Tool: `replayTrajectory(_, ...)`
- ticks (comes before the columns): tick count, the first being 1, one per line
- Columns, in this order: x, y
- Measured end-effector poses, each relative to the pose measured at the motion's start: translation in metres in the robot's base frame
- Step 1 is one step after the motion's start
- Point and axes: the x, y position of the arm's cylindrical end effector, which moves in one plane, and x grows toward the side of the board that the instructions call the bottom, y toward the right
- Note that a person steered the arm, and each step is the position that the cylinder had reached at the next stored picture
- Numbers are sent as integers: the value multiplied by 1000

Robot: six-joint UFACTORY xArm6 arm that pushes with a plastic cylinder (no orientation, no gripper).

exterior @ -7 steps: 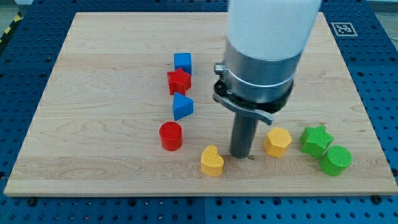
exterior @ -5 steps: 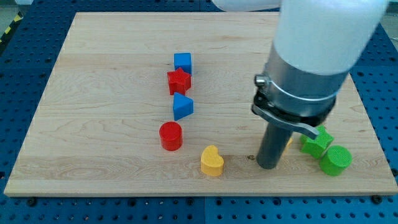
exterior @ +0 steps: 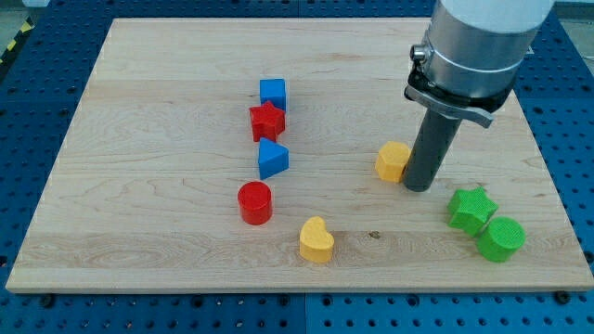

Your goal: Place the hexagon with green blocks in a horizontal line

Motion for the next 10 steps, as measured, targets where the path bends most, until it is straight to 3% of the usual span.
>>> replayTrajectory(2,81,12)
replayTrajectory(3,107,45)
replayTrajectory(4,107,86)
replayTrajectory(6,97,109)
replayTrajectory(10,80,89)
